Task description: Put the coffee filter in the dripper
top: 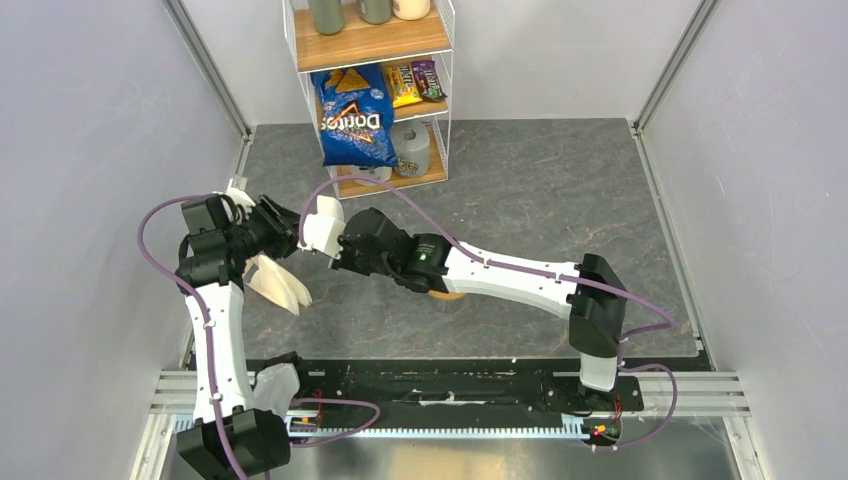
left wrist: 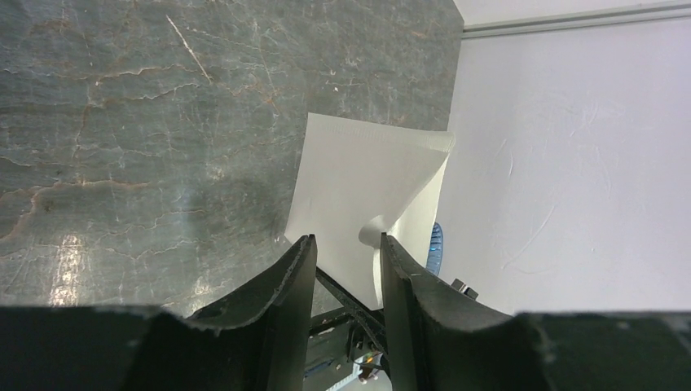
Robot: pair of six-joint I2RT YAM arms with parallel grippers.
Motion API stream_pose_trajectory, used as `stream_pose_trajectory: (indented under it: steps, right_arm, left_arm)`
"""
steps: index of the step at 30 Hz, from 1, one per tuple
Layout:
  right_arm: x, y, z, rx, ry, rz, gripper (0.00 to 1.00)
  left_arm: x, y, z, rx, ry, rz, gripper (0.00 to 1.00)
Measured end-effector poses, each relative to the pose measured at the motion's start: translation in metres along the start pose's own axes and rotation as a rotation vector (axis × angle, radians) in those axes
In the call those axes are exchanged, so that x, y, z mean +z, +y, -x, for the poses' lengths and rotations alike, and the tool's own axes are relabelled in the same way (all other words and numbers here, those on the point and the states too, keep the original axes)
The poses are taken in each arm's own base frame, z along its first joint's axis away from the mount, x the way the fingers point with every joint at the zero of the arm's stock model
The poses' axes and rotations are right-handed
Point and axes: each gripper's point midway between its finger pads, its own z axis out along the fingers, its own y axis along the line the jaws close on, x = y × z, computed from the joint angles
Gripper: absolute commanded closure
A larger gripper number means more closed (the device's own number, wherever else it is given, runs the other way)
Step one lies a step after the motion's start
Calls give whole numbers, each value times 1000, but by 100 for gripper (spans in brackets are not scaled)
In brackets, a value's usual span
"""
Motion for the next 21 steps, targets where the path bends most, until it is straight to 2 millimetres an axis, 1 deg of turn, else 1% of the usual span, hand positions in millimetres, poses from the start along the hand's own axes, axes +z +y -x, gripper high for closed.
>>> stream_pose_trajectory:
  steps: [9, 17, 21]
  right_arm:
    - [0, 5, -3, -33, 13, 22, 100]
    - [8, 16, -15, -53, 46, 67, 100]
    - [7, 18, -15, -58, 48, 80, 100]
  left_arm:
    - [2, 0, -1, 2, 9, -3, 59]
    - [5, -3, -8, 32, 32, -6, 59]
    - [7, -3, -10, 61, 38, 0, 59]
